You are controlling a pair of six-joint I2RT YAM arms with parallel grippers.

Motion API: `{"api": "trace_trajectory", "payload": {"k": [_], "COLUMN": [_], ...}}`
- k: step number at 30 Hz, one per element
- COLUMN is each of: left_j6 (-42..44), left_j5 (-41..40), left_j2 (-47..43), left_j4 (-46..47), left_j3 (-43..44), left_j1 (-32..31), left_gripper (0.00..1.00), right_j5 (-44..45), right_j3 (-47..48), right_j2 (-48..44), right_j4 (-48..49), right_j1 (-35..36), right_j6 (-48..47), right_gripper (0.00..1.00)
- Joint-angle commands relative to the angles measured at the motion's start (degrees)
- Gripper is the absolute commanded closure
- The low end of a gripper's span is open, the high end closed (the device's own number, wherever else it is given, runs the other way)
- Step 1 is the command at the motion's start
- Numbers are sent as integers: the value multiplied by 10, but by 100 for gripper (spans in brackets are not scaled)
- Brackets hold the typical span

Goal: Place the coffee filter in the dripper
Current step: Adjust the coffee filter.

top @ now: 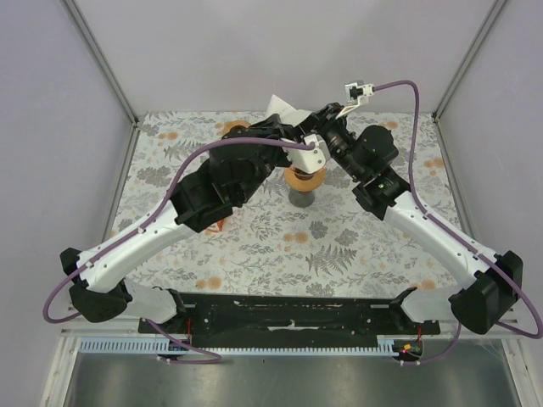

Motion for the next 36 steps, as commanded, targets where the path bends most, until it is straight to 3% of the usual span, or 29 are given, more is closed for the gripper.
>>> {"api": "trace_trajectory", "payload": {"k": [1,3,8,11,15,21,23,28,35,36], "left_j6": [-35,-33,-26,-30,-44,-82,-99,-117,-110,-104], "left_j5": [-7,-25,-48,-51,-42,-44,-51,-59,-55,-54], "left_j2": [21,30,28,25,23,30,34,35,34,35], "left_j4": [-53,-51,-11,0,2,1,1,1,1,3], "left_j3": [61,81,82,82,81,99,112,117,118,117], "left_j1": [2,2,1,1,1,2,1,1,2,2], "left_gripper": [84,98,98,98,98,98,98,98,98,93], "right_j5": [7,18,48,53,18,-49,-53,-19,20,20], "right_j3": [30,25,10,8,-13,-1,-4,-14,6,11], "right_j2": [-29,-33,-36,-37,-39,-12,-8,-18,-25,-23], "right_j4": [-2,-6,1,7,66,93,103,86,14,2], "right_j1": [1,0,-9,-8,-8,-7,-7,-7,-8,-7], "right_j6": [-34,-41,-45,-51,-42,4,23,21,-20,-22], "right_gripper": [100,100,100,89,68,61,65,99,100,100]}}
